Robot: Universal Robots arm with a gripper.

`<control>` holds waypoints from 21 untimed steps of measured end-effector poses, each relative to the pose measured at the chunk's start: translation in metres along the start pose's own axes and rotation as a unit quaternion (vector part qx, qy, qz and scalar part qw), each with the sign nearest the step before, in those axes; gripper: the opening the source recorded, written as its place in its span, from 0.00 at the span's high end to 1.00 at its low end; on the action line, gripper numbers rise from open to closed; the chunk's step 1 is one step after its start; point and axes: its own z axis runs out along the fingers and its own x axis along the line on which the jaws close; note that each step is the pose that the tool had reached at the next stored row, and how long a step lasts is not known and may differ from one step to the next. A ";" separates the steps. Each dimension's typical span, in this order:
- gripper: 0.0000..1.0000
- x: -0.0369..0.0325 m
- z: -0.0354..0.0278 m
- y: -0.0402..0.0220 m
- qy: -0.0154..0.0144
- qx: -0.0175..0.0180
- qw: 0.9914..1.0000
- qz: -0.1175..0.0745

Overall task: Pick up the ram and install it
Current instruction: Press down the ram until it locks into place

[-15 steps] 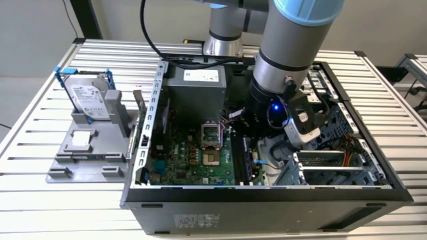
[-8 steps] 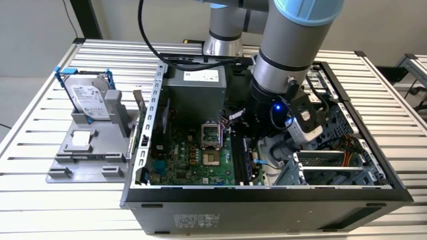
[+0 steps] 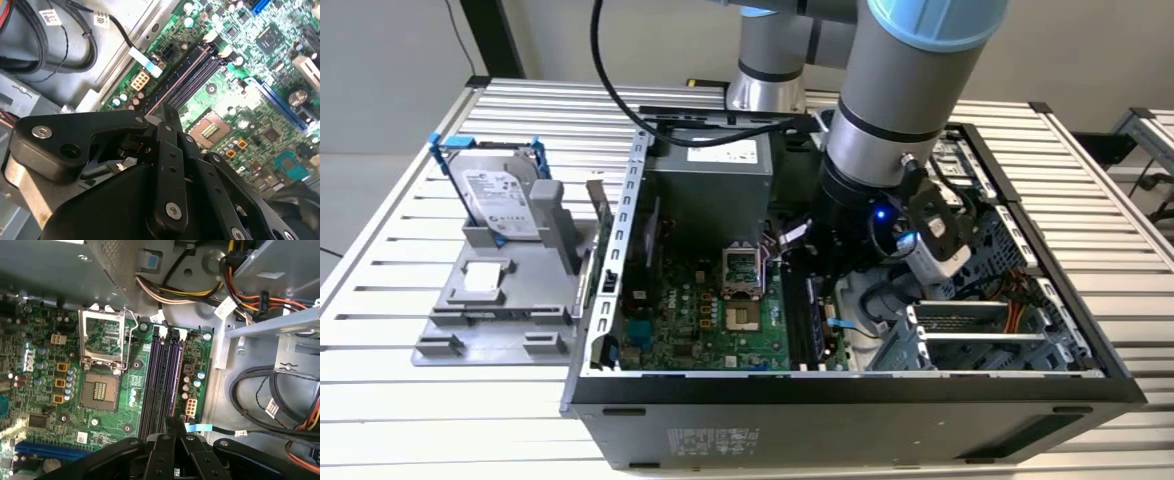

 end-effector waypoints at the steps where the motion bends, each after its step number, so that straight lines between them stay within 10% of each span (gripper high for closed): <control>1: 1.00 0.0000 0.0000 0.0000 0.000 0.000 1.000 -0.008; 21: 1.00 0.0000 -0.0002 0.0000 0.000 0.000 0.995 -0.104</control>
